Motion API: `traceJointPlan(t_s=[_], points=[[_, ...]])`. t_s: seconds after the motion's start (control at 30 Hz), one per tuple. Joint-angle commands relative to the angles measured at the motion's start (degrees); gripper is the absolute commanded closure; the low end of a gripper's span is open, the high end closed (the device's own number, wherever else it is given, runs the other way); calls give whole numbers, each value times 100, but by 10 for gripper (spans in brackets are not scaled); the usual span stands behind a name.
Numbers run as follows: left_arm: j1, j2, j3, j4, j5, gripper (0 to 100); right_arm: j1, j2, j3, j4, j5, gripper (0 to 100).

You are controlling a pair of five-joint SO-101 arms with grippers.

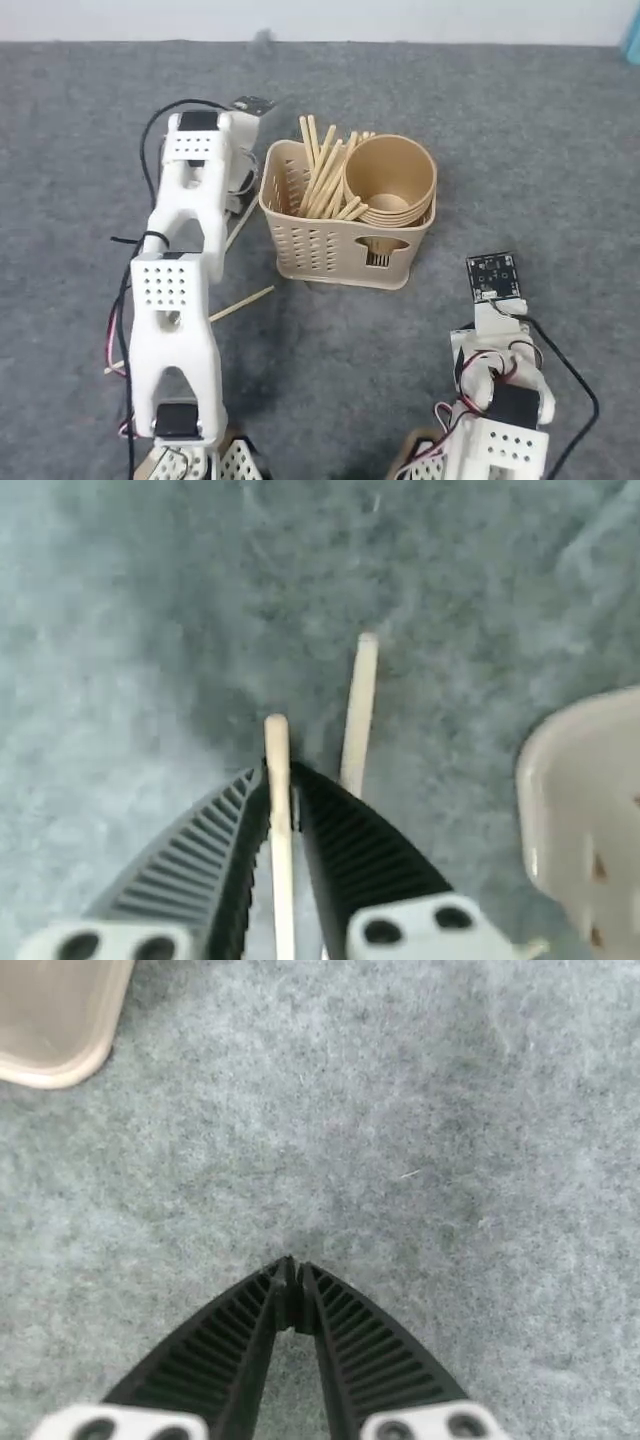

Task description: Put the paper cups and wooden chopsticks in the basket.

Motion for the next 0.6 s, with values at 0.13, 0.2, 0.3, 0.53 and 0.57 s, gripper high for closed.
traceJointPlan(t_s=[0.13,0.2,0.3,0.53,0.57], points=[[-686,-1099,-1200,563,44,987,-4,-57,-79,40,79,992],[-809,-1433,-1218,563,44,987,-4,-57,-79,40,79,992],[-914,-1996,-1103,571,44,988,-4,-57,-79,40,79,992],[-738,-3745,400,545,35,988,-4,-57,-79,40,79,992],[-695,-4000,637,527,26,988,-4,-57,-79,40,79,992]])
